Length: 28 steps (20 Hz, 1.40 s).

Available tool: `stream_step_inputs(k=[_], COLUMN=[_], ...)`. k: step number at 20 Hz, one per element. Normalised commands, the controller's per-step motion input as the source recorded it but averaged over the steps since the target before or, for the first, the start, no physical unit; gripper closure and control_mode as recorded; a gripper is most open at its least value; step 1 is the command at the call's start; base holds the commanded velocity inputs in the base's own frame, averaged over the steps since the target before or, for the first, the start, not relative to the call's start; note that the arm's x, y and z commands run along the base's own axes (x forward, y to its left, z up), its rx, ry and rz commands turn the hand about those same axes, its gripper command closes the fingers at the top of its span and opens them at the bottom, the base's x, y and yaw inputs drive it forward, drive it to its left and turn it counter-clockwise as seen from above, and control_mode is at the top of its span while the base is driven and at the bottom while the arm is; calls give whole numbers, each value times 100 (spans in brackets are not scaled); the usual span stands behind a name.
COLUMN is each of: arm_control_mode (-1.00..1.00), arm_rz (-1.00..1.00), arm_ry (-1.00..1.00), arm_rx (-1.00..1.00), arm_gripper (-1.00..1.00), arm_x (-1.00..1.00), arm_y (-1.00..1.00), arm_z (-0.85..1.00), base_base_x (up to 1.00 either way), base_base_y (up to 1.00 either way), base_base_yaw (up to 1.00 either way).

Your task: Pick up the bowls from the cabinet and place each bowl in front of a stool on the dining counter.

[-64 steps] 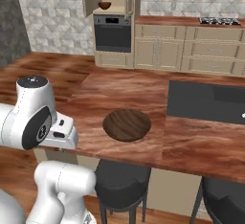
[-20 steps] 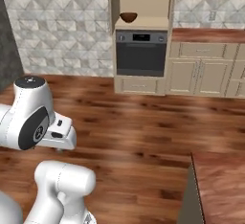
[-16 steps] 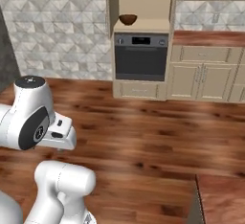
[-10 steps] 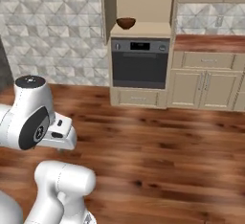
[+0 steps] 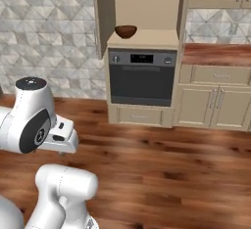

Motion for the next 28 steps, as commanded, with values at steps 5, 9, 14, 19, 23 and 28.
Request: stream_step_inputs(k=[5,9,14,19,23,28], arm_control_mode=[100,100,100,100,100,100], arm_rz=[0,0,0,0,0,0], arm_ry=[0,0,0,0,0,0], arm_rx=[0,0,0,0,0,0], arm_gripper=[-100,-100,-100,-100,-100,-100], arm_x=[0,0,0,0,0,0], arm_y=[0,0,0,0,0,0], arm_z=[0,0,0,0,0,0], base_base_x=[100,100,100,96,93,91], base_base_y=[-9,-30,-57,-55,-1,-2], base_base_yaw=[11,11,10,3,0,0])
